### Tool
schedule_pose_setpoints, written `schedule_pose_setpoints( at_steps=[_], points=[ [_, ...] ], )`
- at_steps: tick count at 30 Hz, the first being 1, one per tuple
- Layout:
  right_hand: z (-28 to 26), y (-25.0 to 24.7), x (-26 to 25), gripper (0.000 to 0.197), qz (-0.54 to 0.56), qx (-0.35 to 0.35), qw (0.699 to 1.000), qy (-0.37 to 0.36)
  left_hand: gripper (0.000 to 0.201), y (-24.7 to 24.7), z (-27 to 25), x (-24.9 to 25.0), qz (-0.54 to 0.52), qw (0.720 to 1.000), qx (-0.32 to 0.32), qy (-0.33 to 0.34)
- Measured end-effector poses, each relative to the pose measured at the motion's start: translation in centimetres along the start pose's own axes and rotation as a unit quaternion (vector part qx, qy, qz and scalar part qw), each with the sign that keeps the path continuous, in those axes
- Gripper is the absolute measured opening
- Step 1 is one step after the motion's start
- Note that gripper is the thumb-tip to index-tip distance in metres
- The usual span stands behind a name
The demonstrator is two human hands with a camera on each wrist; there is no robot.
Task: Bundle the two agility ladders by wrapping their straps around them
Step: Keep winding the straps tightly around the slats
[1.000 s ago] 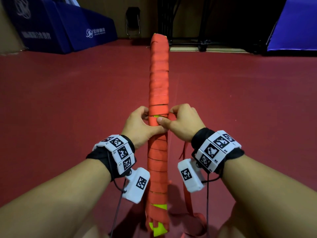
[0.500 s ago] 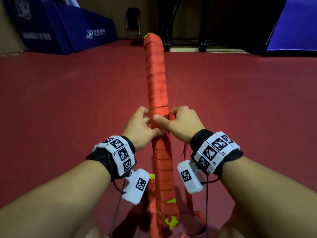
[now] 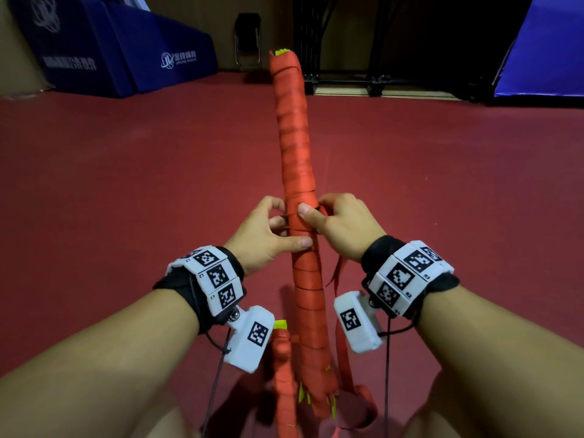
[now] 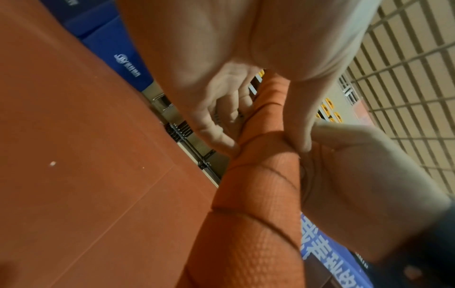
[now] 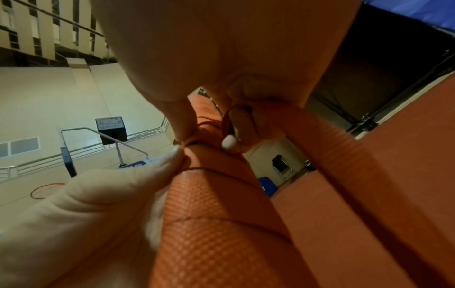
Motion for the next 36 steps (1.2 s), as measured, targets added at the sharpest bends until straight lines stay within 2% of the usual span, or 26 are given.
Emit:
schedule_pose_setpoints(
  at_steps=[4,8,14,17,23,27,31,36],
  points=[
    [0.4,0.0,0.4,0.038,0.041,-0.003,0.999,-0.009,0.047,0.4,-0.1,-0.3,-0.017,1.000,-0.005,-0.016],
    [0.4,0.1,0.2,0.032,0.050,-0.004,0.999,-0.018,0.029,0.9,-0.2,-0.5,-0.015,0.999,-0.027,-0.030],
    [0.3,0.2,-0.6,0.044,-0.004,0.022,0.999,-0.024,0.038,0.3,0.0,-0.7,0.004,1.000,0.013,-0.021],
    [0.1,0.3,-0.6,0.047,-0.047,0.027,0.999,-0.004,0.041,0.2,0.1,-0.9,0.030,0.999,0.029,-0.015],
    [-0.2,0.1,-0.4,0.047,-0.040,0.033,0.998,0.027,0.060,0.0,0.1,-0.2,0.094,0.994,0.054,0.025],
    [-0.8,0.0,-1.0,0.047,-0.048,0.019,0.999,0.000,0.048,0.0,0.1,0.0,0.108,0.992,0.052,0.037],
    [-0.6,-0.4,-1.0,0.040,-0.051,0.021,0.998,-0.013,0.060,0.1,0.2,-0.1,0.100,0.993,0.058,0.033],
    [-0.3,-0.3,-0.3,0.043,-0.055,0.006,0.998,-0.008,0.058,0.6,0.2,-0.2,0.096,0.994,0.047,0.023]
  ],
)
Point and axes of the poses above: each hand's wrist, its own z-axis towards the middle knuckle, its own y-axis out of the palm, x = y × z, the point moved 6 cm from there along z, towards the middle knuckle, and after that the axes turned 9 degrees about y, right-handed, at the moved point
